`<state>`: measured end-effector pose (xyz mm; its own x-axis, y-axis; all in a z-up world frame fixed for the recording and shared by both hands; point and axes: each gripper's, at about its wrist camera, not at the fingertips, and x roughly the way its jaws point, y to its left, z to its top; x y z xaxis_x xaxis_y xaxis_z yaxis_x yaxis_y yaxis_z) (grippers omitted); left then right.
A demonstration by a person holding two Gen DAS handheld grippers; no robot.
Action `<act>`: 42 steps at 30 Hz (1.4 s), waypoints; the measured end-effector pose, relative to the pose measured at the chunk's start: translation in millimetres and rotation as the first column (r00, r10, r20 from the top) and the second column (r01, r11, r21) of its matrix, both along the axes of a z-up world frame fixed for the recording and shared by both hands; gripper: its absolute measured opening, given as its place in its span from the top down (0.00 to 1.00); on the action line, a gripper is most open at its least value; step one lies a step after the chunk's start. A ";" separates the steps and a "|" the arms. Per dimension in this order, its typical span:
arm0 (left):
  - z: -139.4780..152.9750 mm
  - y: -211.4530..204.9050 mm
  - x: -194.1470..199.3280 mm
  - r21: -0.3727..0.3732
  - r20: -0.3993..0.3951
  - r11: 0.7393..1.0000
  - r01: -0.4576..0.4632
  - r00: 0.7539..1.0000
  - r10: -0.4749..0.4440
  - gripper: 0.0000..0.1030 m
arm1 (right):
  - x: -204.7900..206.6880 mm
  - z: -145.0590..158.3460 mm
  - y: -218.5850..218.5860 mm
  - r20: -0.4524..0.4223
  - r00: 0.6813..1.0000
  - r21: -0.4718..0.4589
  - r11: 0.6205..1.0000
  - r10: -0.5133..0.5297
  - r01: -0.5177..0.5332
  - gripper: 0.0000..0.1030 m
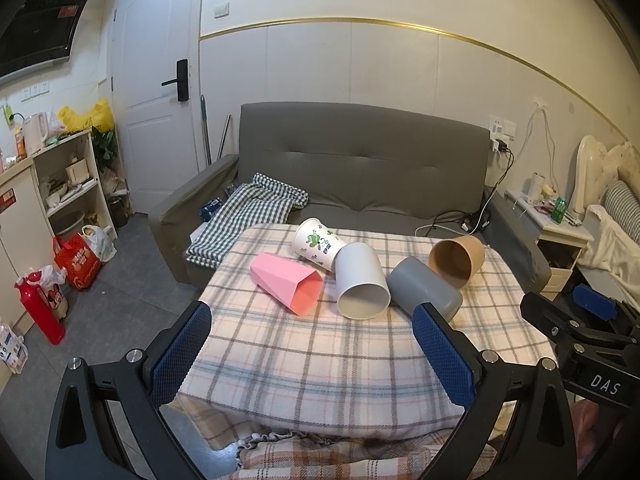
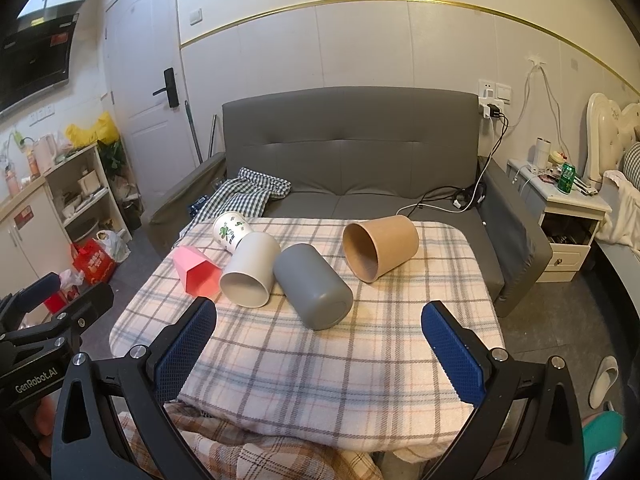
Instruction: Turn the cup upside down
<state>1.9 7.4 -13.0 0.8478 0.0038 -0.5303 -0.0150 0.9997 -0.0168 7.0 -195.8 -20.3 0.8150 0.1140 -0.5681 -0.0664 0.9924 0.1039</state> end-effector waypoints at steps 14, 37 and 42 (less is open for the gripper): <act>-3.0 0.4 0.4 -0.002 -0.006 1.000 -0.001 1.000 0.001 0.00 | -1.6 -2.1 -2.4 -0.012 1.000 0.011 1.000 -0.001 0.001 0.00; -4.9 0.5 0.4 -0.005 -0.010 1.000 -0.005 1.000 0.005 0.00 | -1.6 -2.5 -2.2 -0.016 1.000 0.010 1.000 0.005 -0.004 0.00; -4.8 0.6 0.6 -0.005 -0.011 1.000 -0.005 1.000 0.005 0.00 | -1.6 -2.5 -2.3 -0.017 1.000 0.010 1.000 0.006 -0.006 0.00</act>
<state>2.5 8.0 -17.7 0.8422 0.0055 -0.5392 -0.0203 0.9996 -0.0214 5.5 -198.1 -22.8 0.8047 0.1243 -0.5805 -0.0702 0.9909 0.1148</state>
